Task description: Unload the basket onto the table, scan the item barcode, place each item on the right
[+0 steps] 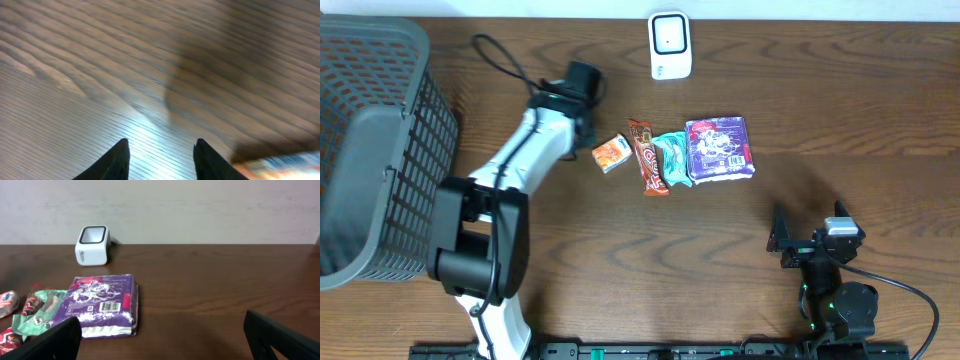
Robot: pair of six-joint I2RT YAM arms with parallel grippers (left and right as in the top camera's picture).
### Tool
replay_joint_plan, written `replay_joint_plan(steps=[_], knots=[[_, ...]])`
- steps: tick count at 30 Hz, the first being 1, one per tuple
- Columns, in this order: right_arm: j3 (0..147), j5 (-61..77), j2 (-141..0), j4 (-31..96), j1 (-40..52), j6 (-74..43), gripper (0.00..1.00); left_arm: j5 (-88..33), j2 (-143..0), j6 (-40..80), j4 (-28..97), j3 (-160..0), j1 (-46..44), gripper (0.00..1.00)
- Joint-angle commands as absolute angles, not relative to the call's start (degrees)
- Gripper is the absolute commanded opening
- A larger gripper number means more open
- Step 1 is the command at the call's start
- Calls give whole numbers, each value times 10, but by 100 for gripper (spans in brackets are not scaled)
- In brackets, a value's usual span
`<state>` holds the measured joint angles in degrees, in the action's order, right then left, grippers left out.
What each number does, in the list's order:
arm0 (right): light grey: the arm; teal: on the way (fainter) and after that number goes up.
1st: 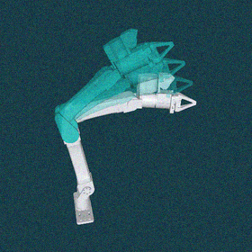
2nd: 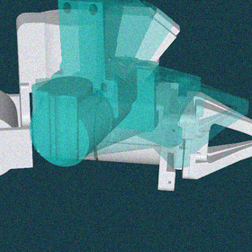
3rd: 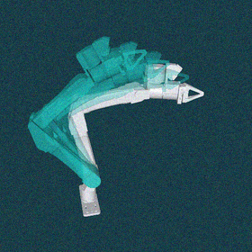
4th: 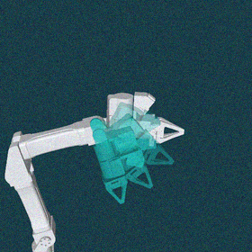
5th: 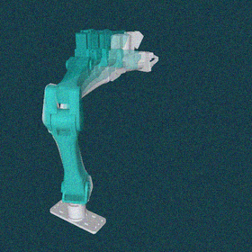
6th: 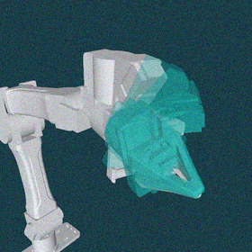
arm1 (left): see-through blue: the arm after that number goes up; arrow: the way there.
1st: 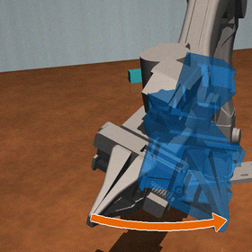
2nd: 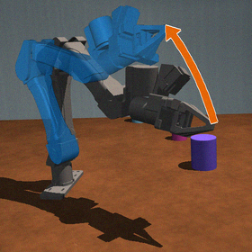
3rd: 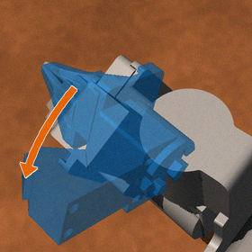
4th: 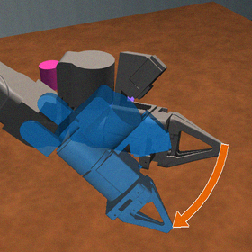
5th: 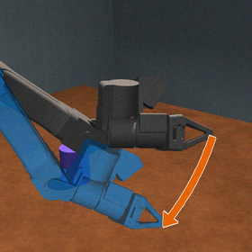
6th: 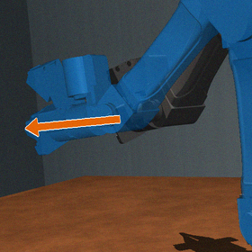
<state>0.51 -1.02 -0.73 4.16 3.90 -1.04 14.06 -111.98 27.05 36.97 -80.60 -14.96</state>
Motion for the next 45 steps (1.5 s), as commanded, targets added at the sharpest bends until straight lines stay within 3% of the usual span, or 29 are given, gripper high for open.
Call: replay_joint_plan(steps=[1, 7, 11, 12, 14, 26, 41, 45], knots=[[3, -9, -5, 43, 43, -16, 99, 52, -1112, 240, 368, -807, -116, 40], [3, -9, -5, 43, 43, -16, 99, -78, -1117, 241, 311, -807, -102, 35], [3, -9, -5, 43, 43, -16, 99, -85, -1125, 241, 311, -804, -112, 34], [3, -9, -5, 43, 43, -16, 99, -84, -1129, 241, 311, -802, -115, 29], [3, -9, -5, 43, 43, -16, 99, -84, -1138, 241, 310, -799, -117, 8], [3, -9, -5, 43, 43, -16, 99, -89, -1189, 241, 329, -798, -122, 7], [3, -9, -5, 43, 43, -16, 99, -353, -1187, 241, 351, -798, -123, 7], [3, -9, -5, 43, 43, -16, 99, -369, -1172, 240, 364, -798, -122, 7]])
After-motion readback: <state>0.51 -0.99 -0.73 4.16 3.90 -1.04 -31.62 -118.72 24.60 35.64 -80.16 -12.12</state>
